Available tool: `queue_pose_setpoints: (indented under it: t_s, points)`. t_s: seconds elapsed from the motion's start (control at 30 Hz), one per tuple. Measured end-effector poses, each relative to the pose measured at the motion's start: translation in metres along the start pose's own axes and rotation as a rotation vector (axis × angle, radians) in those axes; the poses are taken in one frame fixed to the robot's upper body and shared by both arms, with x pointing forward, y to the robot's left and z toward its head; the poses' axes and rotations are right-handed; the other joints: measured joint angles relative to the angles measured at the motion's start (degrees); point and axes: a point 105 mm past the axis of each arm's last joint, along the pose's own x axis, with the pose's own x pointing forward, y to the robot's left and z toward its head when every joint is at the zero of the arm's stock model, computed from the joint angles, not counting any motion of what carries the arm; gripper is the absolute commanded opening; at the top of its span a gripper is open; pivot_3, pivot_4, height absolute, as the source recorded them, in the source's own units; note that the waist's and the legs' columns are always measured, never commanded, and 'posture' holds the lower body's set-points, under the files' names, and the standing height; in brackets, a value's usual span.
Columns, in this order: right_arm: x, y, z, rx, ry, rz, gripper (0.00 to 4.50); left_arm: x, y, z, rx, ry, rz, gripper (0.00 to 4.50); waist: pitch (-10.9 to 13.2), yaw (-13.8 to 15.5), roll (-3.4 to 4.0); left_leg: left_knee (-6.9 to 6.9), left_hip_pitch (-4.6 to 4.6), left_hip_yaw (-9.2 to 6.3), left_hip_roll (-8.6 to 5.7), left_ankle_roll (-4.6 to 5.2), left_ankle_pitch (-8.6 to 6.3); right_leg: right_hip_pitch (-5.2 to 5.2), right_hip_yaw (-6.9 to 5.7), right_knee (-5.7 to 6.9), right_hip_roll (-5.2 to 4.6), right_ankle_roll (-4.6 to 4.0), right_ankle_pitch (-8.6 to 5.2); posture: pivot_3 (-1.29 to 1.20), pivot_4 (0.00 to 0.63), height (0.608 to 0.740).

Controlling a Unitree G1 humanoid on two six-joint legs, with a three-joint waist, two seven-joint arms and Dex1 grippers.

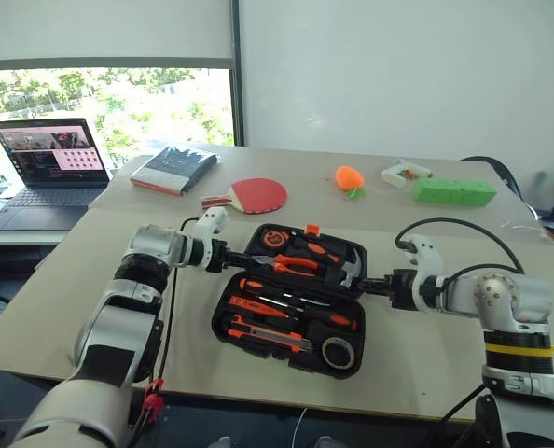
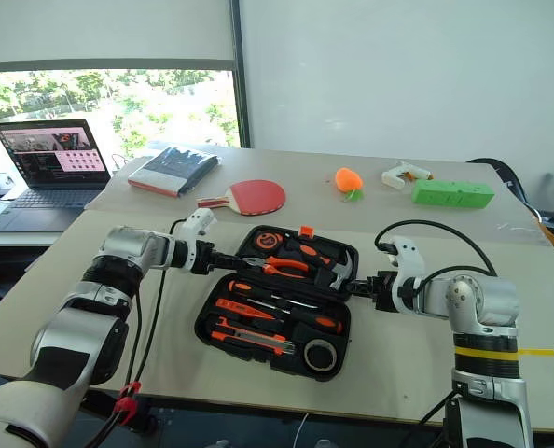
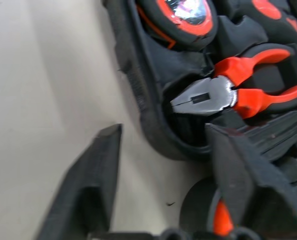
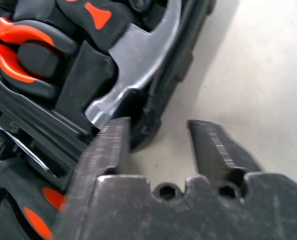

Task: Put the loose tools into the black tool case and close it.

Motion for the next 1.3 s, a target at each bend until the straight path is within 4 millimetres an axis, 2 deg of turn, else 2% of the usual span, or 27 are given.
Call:
queue_pose_setpoints:
  t_s: [0.07, 0.13, 0.53, 0.63, 0.67, 0.87, 1.03, 1.3]
  points:
    - [0.001, 0.001, 0.002, -0.005, -0.007, 0.009, 0.08, -0.002, 0.001, 0.003, 0.001, -0.005, 0.007, 0.89, 0.0, 0.0, 0.0, 0.0, 0.0, -0.01, 0.0, 0.0, 0.0, 0.0, 0.0, 0.0, 0.0, 0.0, 0.0, 0.0, 0.15, 0.736]
    - [0.001, 0.0, 0.002, -0.004, -0.01, 0.01, 0.0, -0.005, 0.003, 0.005, -0.003, -0.008, 0.017, 0.28, 0.0, 0.0, 0.0, 0.0, 0.01, -0.02, 0.0, 0.0, 0.0, 0.02, 0.0, 0.0, 0.0, 0.01, 0.0, 0.0, 0.15, 0.736]
    - [0.004, 0.002, 0.001, -0.061, -0.031, 0.035, 0.0, -0.003, 0.002, 0.005, -0.026, 0.005, 0.01, 0.28, 0.0, -0.1, 0.0, 0.06, 0.22, -0.03, 0.0, 0.0, 0.0, 0.22, 0.01, 0.01, -0.01, 0.02, 0.01, 0.0, 0.15, 0.736]
    - [0.002, 0.003, -0.001, -0.098, -0.047, 0.038, 0.0, -0.002, 0.0, 0.004, -0.026, 0.007, -0.005, 0.28, 0.0, 0.0, 0.0, 0.04, 0.22, -0.03, -0.01, 0.0, 0.0, 0.22, 0.01, 0.01, -0.01, 0.03, 0.01, 0.0, 0.15, 0.736]
    - [0.002, 0.003, -0.002, -0.109, -0.05, 0.04, 0.0, -0.002, -0.001, 0.004, -0.028, 0.007, -0.009, 0.13, 0.0, 0.0, 0.0, 0.04, 0.22, -0.03, -0.01, 0.0, -0.01, 0.22, 0.0, 0.01, -0.01, 0.03, 0.01, 0.0, 0.15, 0.736]
    - [-0.001, 0.004, -0.003, -0.183, -0.107, 0.029, 0.0, -0.003, -0.002, 0.004, -0.021, -0.022, -0.031, 0.13, 0.0, 0.2, 0.0, 0.0, 0.17, -0.06, -0.01, 0.0, -0.01, 0.2, 0.0, -0.01, -0.02, 0.04, 0.0, 0.0, 0.15, 0.736]
    - [-0.006, 0.004, -0.003, -0.277, -0.175, 0.007, 0.0, -0.008, -0.008, -0.004, 0.043, -0.086, -0.09, 0.13, 0.0, 0.2, 0.0, -0.04, 0.02, -0.15, -0.01, 0.0, -0.02, 0.11, 0.0, 0.06, -0.04, 0.06, 0.02, 0.0, 0.15, 0.736]
    - [-0.014, -0.003, 0.002, -0.474, -0.322, -0.092, 0.0, -0.015, -0.03, -0.02, 0.209, -0.219, -0.136, 0.13, 0.0, 0.6, 0.01, 0.02, -0.09, -0.17, -0.04, 0.0, -0.02, 0.04, 0.01, 0.02, -0.1, 0.13, 0.06, 0.0, 0.15, 0.736]
